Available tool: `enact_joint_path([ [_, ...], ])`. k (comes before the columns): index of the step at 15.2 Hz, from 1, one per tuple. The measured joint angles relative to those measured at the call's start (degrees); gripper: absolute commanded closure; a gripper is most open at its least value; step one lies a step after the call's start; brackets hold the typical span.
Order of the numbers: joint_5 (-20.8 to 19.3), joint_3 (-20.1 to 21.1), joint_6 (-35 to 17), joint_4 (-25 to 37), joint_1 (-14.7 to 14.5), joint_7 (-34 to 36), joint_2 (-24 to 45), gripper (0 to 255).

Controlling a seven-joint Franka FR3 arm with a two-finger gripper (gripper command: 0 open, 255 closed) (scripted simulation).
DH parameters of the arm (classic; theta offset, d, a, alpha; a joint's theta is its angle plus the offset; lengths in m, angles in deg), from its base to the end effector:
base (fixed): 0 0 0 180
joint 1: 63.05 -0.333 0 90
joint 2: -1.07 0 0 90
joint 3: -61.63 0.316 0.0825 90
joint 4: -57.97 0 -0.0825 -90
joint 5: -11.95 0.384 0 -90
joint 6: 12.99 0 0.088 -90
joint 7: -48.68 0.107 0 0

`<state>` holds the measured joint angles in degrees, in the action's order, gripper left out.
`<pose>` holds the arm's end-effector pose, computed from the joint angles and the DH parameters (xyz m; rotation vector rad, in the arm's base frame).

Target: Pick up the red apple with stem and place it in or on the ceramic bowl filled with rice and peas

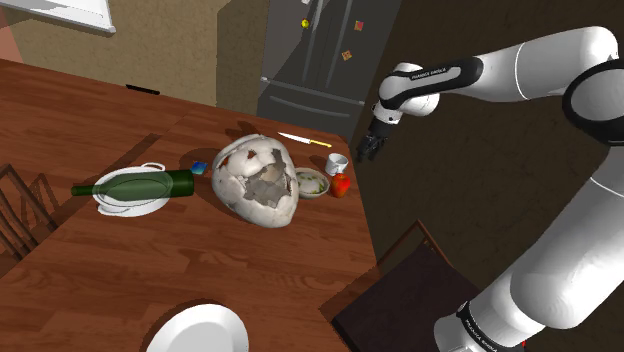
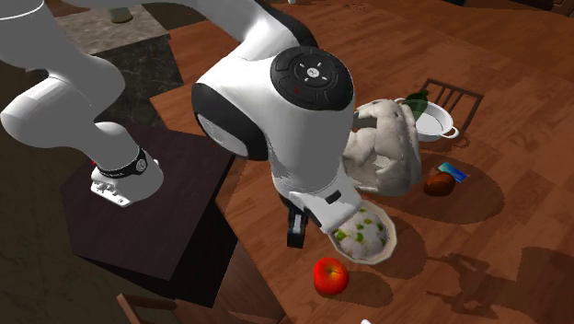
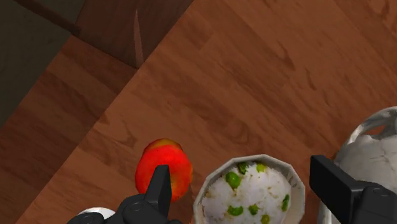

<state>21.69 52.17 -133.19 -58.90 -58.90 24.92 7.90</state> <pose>0.5527 -0.1238 0.3817 -3.0017 -0.1318 0.0233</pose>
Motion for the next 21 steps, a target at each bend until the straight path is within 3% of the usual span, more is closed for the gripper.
enact_joint_path([
  [10, 5.2, 0.1, -0.5, 20.5, 4.0, -3.4, 22.8, 0],
  [21, 6.6, 0.8, -4.7, 21.3, 4.5, -4.5, 27.9, 0],
])
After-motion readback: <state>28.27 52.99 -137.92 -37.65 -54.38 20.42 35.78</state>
